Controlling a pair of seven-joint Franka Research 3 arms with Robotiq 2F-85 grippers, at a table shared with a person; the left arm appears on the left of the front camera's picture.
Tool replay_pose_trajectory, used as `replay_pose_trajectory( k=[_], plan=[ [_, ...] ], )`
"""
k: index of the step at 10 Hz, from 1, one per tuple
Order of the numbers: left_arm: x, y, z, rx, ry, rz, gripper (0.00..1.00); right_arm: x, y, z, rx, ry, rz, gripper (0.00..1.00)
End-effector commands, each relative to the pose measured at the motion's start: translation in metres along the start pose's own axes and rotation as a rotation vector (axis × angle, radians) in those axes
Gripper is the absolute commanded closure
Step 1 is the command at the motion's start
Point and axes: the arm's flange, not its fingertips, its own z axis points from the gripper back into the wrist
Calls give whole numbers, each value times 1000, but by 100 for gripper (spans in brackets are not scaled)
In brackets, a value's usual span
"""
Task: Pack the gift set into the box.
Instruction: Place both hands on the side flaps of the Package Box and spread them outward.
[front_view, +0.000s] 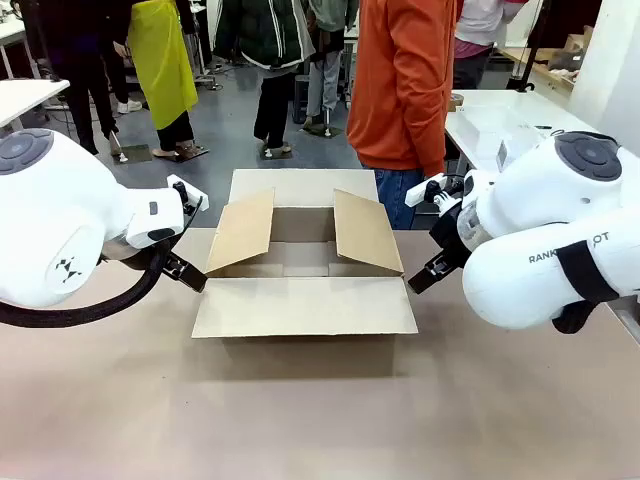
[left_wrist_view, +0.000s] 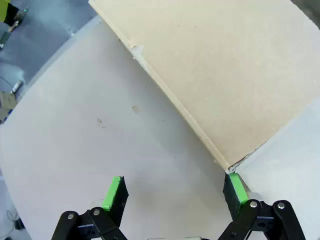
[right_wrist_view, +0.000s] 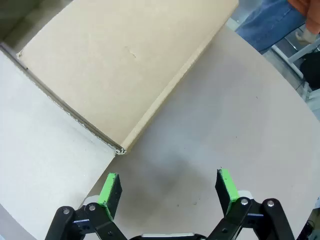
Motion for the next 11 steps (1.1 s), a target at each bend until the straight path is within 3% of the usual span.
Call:
replay_pose_trajectory(
  k=[1, 11],
  plan=[
    [0, 0, 0, 0, -1, 0, 0, 0, 0, 0, 0, 0, 0, 0],
    [0, 0, 0, 0, -1, 0, 0, 0, 0, 0, 0, 0, 0, 0]
  ],
)
